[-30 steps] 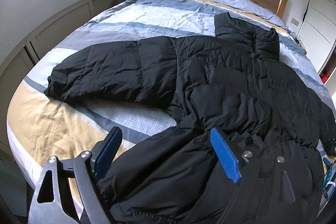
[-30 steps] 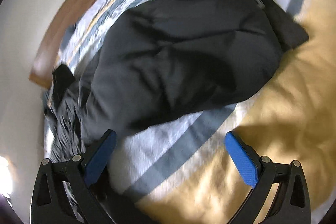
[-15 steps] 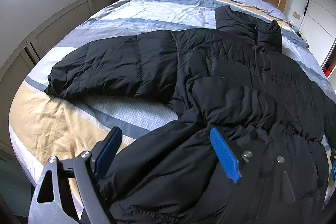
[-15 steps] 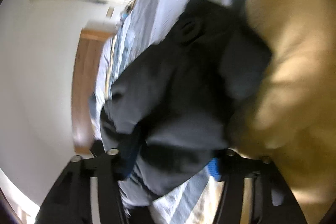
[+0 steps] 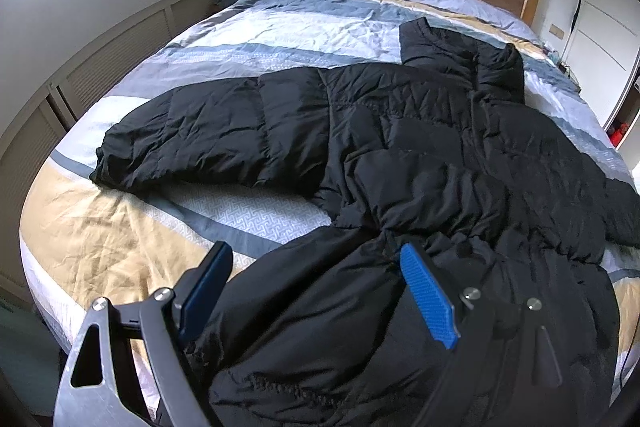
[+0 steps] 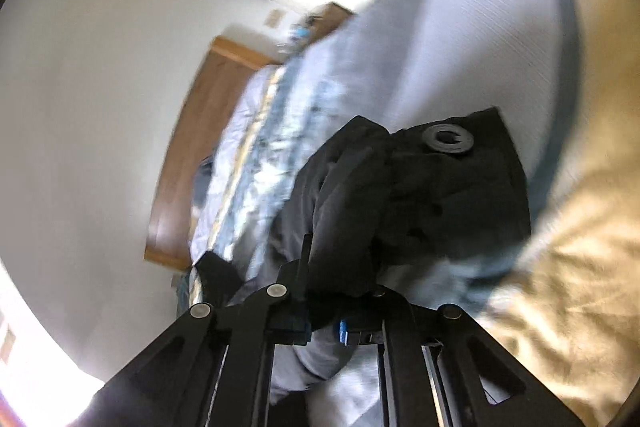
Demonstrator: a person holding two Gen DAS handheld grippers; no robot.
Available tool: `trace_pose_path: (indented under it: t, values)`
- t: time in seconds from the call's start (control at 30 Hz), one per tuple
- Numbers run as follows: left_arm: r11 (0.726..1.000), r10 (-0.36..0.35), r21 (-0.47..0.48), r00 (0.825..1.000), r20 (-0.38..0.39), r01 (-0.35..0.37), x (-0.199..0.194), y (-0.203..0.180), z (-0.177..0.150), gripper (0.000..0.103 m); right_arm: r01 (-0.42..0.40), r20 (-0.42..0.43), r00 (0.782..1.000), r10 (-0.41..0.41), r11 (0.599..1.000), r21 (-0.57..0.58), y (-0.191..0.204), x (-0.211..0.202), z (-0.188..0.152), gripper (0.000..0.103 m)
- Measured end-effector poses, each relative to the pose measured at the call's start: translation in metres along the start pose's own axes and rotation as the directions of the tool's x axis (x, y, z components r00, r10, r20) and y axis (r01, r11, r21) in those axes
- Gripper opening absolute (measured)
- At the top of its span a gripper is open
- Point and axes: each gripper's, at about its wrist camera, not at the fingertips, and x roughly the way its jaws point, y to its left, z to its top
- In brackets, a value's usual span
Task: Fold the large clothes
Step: 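Fold the held sleeve across the coat body and open the right gripper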
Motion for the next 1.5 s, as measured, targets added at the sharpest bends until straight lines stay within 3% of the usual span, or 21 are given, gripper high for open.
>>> trace_pose_path:
  t: [0.2,0.37,0.53,0.83,0.93,1.0,1.17,1.37,1.5]
  values:
    - [1.000,-0.010,-0.023,1.000,0.026,0.011,-0.017,0.007,-0.002,0.086,-0.131,-0.041,0.991,0.125,0.962,-0.240,0.087,-0.012,0.011,0.009]
    - [0.999,-0.013,-0.034,0.999,0.039,0.014,-0.028,0.014,-0.004,0.086,-0.225,-0.136,0.973,0.185,0.885,-0.407,0.150,-0.012,-0.013,0.009]
    - [0.999,-0.002,-0.053,0.999,0.052,0.004,-0.038,0.024,-0.003,0.086,-0.291,-0.254,0.951,0.179,0.798,-0.528,0.186,-0.008,-0.046,0.009]
    - [0.998,0.010,-0.068,0.997,0.076,-0.005,-0.053,0.034,-0.002,0.086,-0.345,-0.415,0.909,0.040,0.629,-0.696,0.208,0.002,-0.119,0.009]
    - [0.998,0.004,-0.071,0.997,0.077,0.001,-0.056,0.035,-0.004,0.086,-0.358,-0.448,0.894,-0.033,0.550,-0.755,0.211,0.006,-0.148,0.009]
    - [0.997,0.005,-0.074,0.997,0.078,0.001,-0.058,0.037,-0.005,0.086,-0.355,-0.453,0.887,-0.095,0.489,-0.797,0.215,0.018,-0.186,0.009]
    - [0.997,0.013,-0.082,0.997,0.082,-0.006,-0.063,0.045,-0.008,0.086,-0.382,-0.492,0.838,-0.235,0.390,-0.838,0.199,0.045,-0.241,0.009]
    - [0.996,0.021,-0.085,0.996,0.086,-0.014,-0.071,0.054,-0.014,0.086,-0.370,-0.485,0.792,-0.370,0.341,-0.864,0.165,0.072,-0.292,0.014]
    - [0.995,0.018,-0.095,0.996,0.089,-0.010,-0.076,0.057,-0.018,0.086,-0.364,-0.479,0.784,-0.395,0.334,-0.870,0.156,0.075,-0.302,0.017]
